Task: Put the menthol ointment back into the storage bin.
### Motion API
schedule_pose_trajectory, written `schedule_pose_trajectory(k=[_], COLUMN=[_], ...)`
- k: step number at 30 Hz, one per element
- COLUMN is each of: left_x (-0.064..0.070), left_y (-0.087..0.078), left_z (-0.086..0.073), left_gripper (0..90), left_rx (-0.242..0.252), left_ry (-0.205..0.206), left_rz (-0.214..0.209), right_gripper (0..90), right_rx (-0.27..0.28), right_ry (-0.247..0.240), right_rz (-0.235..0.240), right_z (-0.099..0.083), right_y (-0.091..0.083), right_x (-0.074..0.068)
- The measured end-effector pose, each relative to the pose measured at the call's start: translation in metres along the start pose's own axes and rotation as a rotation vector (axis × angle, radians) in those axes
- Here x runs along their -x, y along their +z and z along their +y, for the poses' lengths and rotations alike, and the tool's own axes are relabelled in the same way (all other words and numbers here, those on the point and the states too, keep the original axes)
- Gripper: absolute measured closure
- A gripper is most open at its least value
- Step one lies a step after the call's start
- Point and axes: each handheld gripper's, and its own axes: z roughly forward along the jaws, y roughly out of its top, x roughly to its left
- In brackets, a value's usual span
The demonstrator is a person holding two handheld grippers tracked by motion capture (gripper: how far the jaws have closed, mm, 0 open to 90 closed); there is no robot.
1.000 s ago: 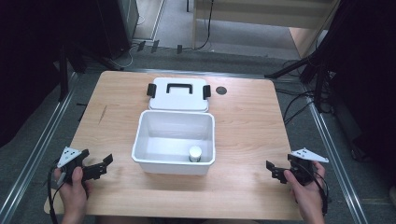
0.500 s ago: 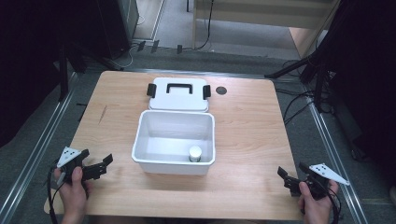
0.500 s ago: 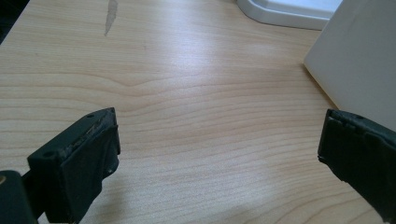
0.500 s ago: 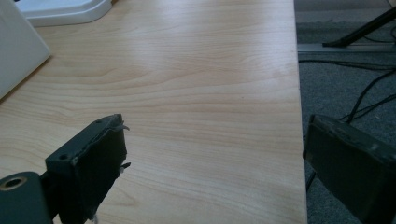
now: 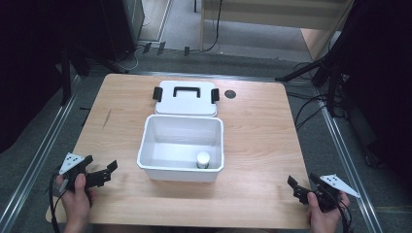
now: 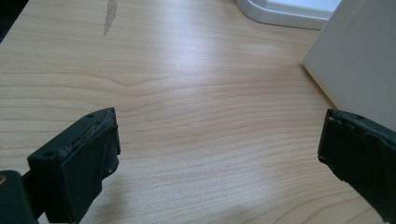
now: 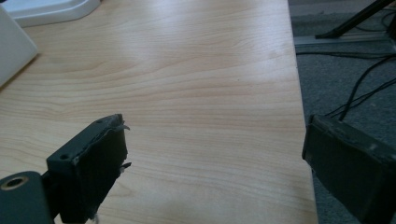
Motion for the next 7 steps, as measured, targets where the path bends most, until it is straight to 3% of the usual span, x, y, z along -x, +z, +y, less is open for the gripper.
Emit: schedule_pose_trajectory(k=[7], left_x=[-0.0001], left_y=[0.0002], left_z=[0.0000], left_gripper=[0.0], left_rx=[-0.001], left_ry=[-0.003], left_rz=[0.001], right_gripper=[6.8], right_rx=[0.004], right_ry=[0.040], right_rz=[0.020], right_z=[-0.0001], right_y=[-0.0005], right_x=[0.0040])
